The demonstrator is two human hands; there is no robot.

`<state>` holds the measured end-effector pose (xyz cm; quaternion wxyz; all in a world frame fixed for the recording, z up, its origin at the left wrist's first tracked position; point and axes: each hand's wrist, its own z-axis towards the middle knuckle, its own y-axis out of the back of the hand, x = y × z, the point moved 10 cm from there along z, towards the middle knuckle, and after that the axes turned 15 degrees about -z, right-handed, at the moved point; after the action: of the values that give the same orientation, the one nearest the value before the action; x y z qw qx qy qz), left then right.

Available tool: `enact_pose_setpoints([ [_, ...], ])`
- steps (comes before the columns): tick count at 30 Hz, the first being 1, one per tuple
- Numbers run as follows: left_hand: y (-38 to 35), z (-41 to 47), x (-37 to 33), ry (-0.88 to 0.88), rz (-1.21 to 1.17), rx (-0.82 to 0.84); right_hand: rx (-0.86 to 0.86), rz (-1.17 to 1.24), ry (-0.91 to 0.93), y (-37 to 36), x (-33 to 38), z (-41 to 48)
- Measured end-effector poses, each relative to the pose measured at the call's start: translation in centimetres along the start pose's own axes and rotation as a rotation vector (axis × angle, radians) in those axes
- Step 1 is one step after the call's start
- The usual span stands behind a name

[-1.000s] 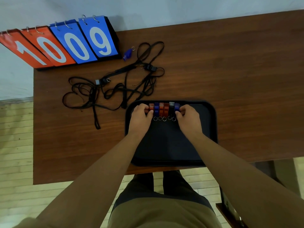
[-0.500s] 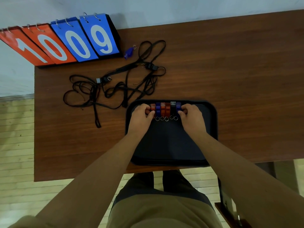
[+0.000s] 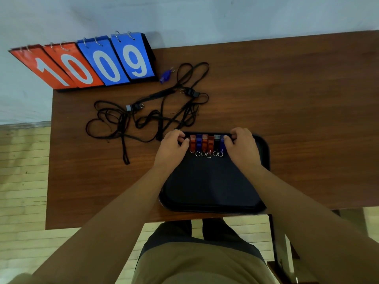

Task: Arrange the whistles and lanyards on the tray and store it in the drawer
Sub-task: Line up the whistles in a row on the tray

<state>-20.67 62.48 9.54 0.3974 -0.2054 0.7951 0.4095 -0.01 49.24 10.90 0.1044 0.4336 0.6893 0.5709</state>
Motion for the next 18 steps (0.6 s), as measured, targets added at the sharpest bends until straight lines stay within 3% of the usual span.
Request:
enact_pose_setpoints([
  [9, 7.2, 5.3, -2.4, -0.077, 0.097, -0.071, -0.017, -0.04, 0.15, 2.8, 7.9, 5.3],
  [18, 14.8, 8.4, 1.6, -0.049, 0.333, -0.256, 0.007, -0.113, 0.312, 0.2, 15.3, 10.3],
])
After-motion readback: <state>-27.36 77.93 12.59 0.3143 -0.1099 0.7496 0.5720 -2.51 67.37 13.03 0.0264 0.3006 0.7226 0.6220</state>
